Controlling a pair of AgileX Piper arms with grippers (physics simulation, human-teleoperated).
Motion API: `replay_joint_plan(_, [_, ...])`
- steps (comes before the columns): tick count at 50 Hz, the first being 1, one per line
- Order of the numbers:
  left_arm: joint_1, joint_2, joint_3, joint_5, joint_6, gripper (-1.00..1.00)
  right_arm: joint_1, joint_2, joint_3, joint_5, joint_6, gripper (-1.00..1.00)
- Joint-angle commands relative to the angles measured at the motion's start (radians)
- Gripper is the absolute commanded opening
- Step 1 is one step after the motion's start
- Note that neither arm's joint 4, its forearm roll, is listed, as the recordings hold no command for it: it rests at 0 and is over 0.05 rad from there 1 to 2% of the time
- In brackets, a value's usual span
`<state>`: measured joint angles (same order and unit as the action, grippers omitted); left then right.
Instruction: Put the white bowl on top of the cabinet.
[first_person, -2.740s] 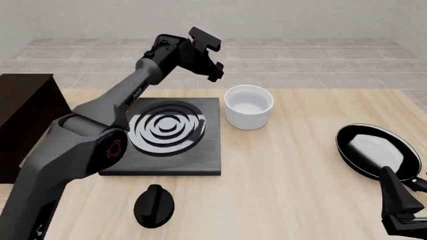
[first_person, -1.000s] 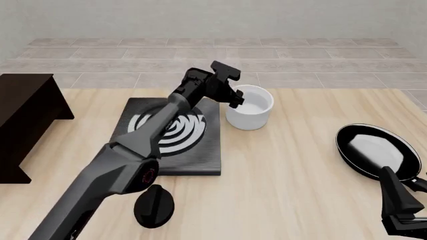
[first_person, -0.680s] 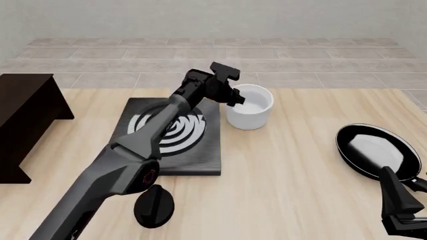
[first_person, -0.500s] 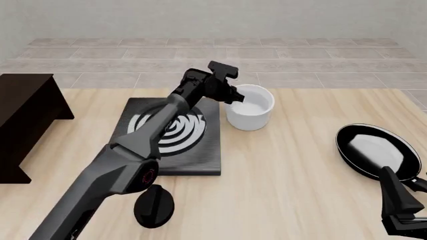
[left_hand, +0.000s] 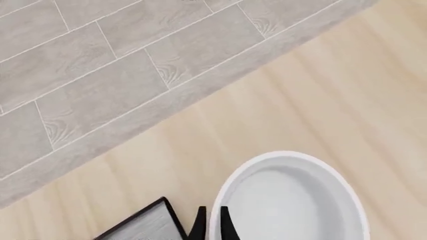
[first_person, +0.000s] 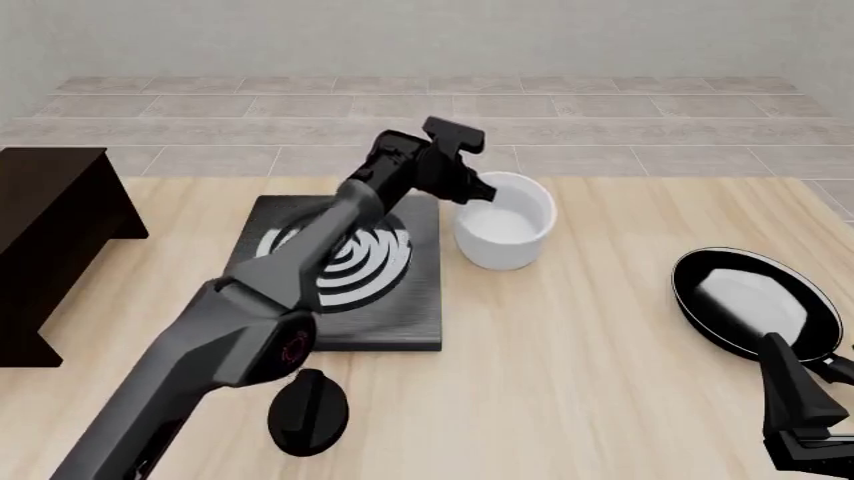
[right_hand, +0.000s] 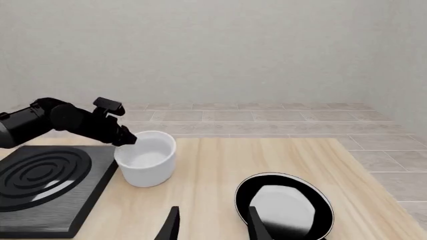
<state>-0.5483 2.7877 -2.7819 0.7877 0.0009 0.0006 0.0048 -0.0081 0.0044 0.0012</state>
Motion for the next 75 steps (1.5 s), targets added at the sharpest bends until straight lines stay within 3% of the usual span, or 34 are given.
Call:
replay_joint_plan(1, [-0.03, -0.171, 0.275, -0.111, 0.01, -1.0, 0.0, 0.0, 0.0, 0.0, 0.0, 1.0])
replay_joint_plan(19, [-0.057, -0.432, 0.564, -0.222, -0.008, -1.0, 0.0, 0.0, 0.0, 0.0, 0.0, 1.0])
replay_joint_plan(47, [-0.017, -0.653, 0.782, -0.283, -0.003, -1.0, 0.0, 0.0, 0.0, 0.0, 0.0, 1.0])
replay_joint_plan(60, [0.037, -0.787, 0.913, -0.311, 0.013, -1.0, 0.0, 0.0, 0.0, 0.0, 0.0, 1.0])
replay_joint_plan(75, [0.114, -0.868, 0.984, -0.312, 0.022, -1.0, 0.0, 0.0, 0.0, 0.0, 0.0, 1.0])
